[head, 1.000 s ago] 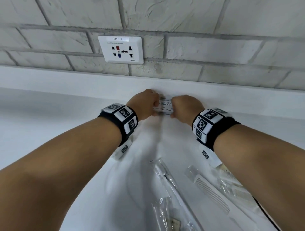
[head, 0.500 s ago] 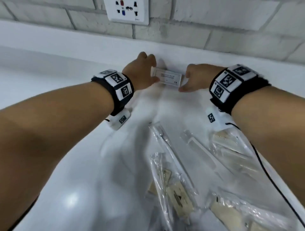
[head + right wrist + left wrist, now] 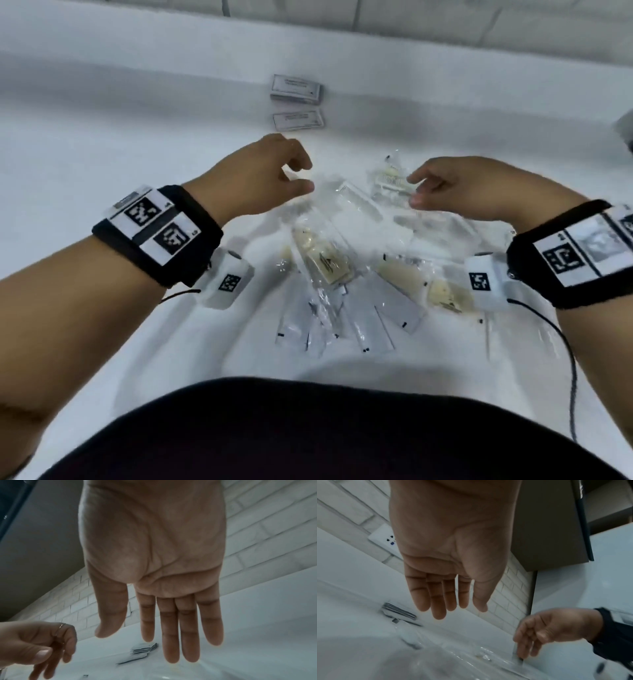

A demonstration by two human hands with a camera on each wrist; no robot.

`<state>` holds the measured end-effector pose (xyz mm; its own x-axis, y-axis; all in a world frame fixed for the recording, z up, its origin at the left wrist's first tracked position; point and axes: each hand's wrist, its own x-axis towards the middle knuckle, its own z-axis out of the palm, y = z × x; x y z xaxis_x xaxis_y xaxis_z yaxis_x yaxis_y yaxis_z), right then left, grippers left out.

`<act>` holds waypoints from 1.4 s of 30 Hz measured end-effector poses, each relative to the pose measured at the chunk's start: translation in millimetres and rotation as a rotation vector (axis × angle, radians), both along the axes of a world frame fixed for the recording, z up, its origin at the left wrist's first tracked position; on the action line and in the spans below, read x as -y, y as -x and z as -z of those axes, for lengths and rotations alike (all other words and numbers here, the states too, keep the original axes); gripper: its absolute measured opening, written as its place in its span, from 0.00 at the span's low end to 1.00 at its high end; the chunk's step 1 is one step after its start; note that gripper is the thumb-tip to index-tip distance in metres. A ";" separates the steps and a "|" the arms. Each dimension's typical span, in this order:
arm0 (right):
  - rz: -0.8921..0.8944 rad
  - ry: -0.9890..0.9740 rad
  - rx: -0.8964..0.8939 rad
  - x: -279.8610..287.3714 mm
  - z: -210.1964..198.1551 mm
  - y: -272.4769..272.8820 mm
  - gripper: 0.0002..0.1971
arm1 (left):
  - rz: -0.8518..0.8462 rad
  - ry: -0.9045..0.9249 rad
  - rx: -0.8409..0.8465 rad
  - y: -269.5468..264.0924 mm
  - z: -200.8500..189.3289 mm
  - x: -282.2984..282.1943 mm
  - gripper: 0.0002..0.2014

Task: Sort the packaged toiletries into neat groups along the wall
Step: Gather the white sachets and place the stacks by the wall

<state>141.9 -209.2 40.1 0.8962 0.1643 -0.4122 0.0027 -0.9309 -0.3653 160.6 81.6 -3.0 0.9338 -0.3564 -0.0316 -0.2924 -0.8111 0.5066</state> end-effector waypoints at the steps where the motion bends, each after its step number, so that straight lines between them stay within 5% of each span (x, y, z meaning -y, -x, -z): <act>1: 0.014 0.001 0.007 6.9 0.8 18.4 0.20 | -0.007 -0.013 0.008 13.5 -2.6 -1.0 0.11; 7: 0.088 0.078 0.054 28.4 11.6 87.9 0.04 | 0.103 -0.345 -0.177 81.5 -9.9 3.2 0.17; 11: -0.007 0.147 0.058 -2.0 22.7 114.2 0.11 | 0.113 -0.642 -0.261 118.6 1.3 23.7 0.25; 15: -0.098 0.259 0.051 -44.3 42.5 121.5 0.22 | -0.030 -0.541 -0.212 131.3 11.3 40.7 0.18; 20: -0.145 0.329 0.085 -53.2 59.5 117.5 0.34 | -0.088 -0.500 -0.191 132.1 8.7 38.3 0.28; 24: -0.137 0.260 0.001 -47.9 57.7 107.5 0.28 | -0.169 -0.480 -0.348 130.1 5.3 22.6 0.22; 28: -0.197 0.281 0.027 -43.3 50.0 105.6 0.11 | -0.216 -0.386 -0.328 136.3 0.8 11.8 0.15; 32: -0.198 0.163 -0.082 -46.3 44.7 111.5 0.16 | -0.264 -0.109 -0.458 153.2 -3.1 18.7 0.18; 36: -0.168 0.138 0.000 -68.3 53.8 127.5 0.22 | -0.266 -0.342 -0.356 165.8 12.5 51.0 0.19; 39: -0.148 0.146 -0.005 -82.7 49.9 131.5 0.32 | -0.350 -0.319 -0.371 167.8 13.9 59.8 0.25; 42: -0.330 0.271 -0.043 -85.7 44.4 127.6 0.22 | -0.367 -0.342 -0.435 169.4 10.4 58.6 0.23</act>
